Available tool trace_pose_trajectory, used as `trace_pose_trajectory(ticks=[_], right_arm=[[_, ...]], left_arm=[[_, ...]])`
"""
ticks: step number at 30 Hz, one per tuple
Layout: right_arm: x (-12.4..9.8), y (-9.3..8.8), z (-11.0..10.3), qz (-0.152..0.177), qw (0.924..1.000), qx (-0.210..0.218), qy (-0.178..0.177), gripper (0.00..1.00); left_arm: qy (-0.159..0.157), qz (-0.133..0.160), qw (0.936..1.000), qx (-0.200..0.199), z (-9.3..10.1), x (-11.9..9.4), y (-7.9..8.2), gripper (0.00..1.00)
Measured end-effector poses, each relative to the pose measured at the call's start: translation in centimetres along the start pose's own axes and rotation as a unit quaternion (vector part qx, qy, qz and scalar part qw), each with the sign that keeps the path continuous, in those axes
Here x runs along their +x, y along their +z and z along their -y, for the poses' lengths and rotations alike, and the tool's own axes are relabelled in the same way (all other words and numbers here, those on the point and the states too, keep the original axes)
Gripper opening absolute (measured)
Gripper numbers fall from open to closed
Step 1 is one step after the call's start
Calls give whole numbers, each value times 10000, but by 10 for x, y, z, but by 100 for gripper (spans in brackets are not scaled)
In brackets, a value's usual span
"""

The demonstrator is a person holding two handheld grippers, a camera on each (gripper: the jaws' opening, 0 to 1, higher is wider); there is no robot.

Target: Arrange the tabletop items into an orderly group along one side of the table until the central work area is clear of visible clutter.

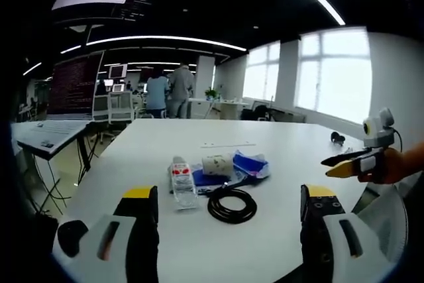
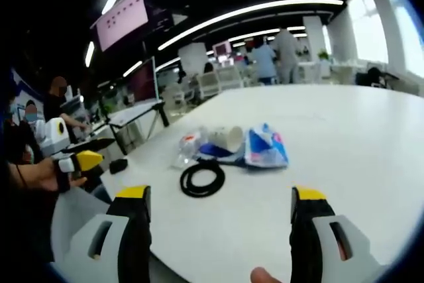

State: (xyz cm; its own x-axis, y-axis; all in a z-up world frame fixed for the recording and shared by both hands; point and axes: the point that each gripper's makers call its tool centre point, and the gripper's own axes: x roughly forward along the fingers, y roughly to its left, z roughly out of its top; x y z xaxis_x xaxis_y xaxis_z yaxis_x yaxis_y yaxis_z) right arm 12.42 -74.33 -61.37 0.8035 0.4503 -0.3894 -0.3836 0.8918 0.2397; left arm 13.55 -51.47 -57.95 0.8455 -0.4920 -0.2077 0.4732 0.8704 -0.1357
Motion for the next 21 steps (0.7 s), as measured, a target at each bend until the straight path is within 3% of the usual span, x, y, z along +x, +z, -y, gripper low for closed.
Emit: trace_pose_trajectory(ticks=[21], right_arm=[[-7,-7,3,-30,10000,59,-74,85]], left_arm=[[32,-23,10000,15,-1,-1,-3,88]])
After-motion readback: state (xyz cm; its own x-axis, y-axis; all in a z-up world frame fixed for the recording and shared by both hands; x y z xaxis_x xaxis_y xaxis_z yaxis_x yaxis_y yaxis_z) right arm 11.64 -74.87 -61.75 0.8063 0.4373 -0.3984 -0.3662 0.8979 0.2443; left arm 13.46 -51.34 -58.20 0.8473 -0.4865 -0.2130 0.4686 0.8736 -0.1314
